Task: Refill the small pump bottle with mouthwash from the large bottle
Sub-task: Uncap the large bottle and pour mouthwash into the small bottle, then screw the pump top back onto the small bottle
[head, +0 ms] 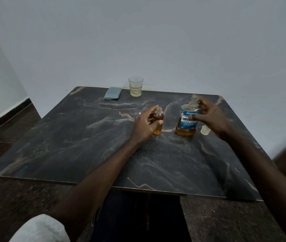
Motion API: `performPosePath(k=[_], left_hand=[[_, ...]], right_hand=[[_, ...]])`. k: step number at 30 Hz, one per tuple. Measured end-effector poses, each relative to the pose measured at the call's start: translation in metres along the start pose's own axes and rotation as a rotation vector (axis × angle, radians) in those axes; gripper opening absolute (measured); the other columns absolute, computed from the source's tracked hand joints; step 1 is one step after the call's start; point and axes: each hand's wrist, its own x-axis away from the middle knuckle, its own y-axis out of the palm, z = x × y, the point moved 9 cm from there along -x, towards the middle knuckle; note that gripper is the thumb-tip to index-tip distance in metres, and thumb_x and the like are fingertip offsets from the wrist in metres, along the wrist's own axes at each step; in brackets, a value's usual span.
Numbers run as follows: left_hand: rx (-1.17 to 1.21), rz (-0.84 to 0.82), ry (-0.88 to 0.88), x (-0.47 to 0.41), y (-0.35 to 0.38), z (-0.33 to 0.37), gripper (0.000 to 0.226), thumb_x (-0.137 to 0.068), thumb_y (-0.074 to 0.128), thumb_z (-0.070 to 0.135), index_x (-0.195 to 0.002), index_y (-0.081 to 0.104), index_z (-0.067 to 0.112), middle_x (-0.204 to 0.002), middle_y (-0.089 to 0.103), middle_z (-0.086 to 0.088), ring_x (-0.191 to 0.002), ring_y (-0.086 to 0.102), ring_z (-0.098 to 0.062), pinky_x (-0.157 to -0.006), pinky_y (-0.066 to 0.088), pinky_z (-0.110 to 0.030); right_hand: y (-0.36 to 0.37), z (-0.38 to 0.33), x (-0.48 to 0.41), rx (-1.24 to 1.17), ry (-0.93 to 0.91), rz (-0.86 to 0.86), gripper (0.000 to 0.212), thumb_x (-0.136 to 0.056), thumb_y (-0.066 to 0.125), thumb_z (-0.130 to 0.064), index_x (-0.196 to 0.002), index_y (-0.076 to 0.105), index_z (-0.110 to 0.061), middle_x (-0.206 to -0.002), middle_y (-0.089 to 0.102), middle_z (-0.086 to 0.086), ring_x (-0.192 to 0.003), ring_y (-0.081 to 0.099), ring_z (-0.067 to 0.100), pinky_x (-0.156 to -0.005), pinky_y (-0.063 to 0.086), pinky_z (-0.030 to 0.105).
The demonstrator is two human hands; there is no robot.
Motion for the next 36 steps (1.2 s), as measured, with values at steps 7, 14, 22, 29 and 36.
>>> performPosePath(k=[7,14,22,29,36], left_hand=[[0.009,-0.018,0.007,0.001,0.001,0.002,0.07,-0.093,0.076,0.02,-0.156,0.044,0.019,-0.152,0.055,-0.012,-0.137,0.055,-0.022,-0.11,0.053,-0.041],[0.208,-0.047,0.01,0.004,-0.002,0.007,0.072,-0.101,0.063,0.02,-0.164,0.027,0.018,-0.156,0.051,-0.009,-0.144,0.051,-0.019,-0.119,0.044,-0.042],[-0.227,0.408,-0.29,-0.007,-0.083,-0.032,0.029,-0.105,0.046,0.022,-0.112,0.073,0.014,-0.114,0.071,-0.006,-0.11,0.065,-0.024,-0.093,0.051,-0.036],[-0.476,0.053,-0.397,-0.03,-0.059,-0.046,0.051,-0.094,0.071,0.045,-0.088,0.074,-0.005,-0.078,0.068,-0.015,-0.074,0.062,-0.029,-0.076,0.054,-0.041],[-0.735,-0.098,-0.45,-0.046,-0.037,-0.048,0.06,-0.089,0.072,0.052,-0.116,0.073,-0.002,-0.116,0.073,-0.019,-0.11,0.069,-0.032,-0.082,0.056,-0.038]], right_hand=[[0.0,0.006,0.001,0.004,0.026,-0.008,0.085,-0.084,0.079,-0.001,-0.156,0.04,-0.023,-0.136,0.068,-0.007,-0.121,0.068,0.014,-0.093,0.059,0.027],[-0.004,-0.007,0.016,0.06,0.027,0.124,0.099,-0.085,0.066,0.016,-0.163,0.024,-0.029,-0.154,0.045,0.0,-0.136,0.05,0.017,-0.1,0.055,0.034],[0.018,-0.097,0.104,0.136,-0.464,0.95,0.029,-0.085,0.056,-0.002,-0.111,0.055,-0.016,-0.101,0.057,-0.005,-0.086,0.058,0.009,-0.073,0.05,0.02],[0.128,-0.045,0.072,0.416,-0.053,0.503,0.049,-0.093,0.072,-0.013,-0.137,0.051,-0.012,-0.132,0.059,0.005,-0.12,0.058,0.016,-0.094,0.045,0.024],[0.137,-0.009,0.045,0.397,0.146,0.441,0.075,-0.093,0.075,-0.028,-0.155,0.035,-0.014,-0.154,0.046,0.007,-0.138,0.049,0.021,-0.105,0.042,0.03]])
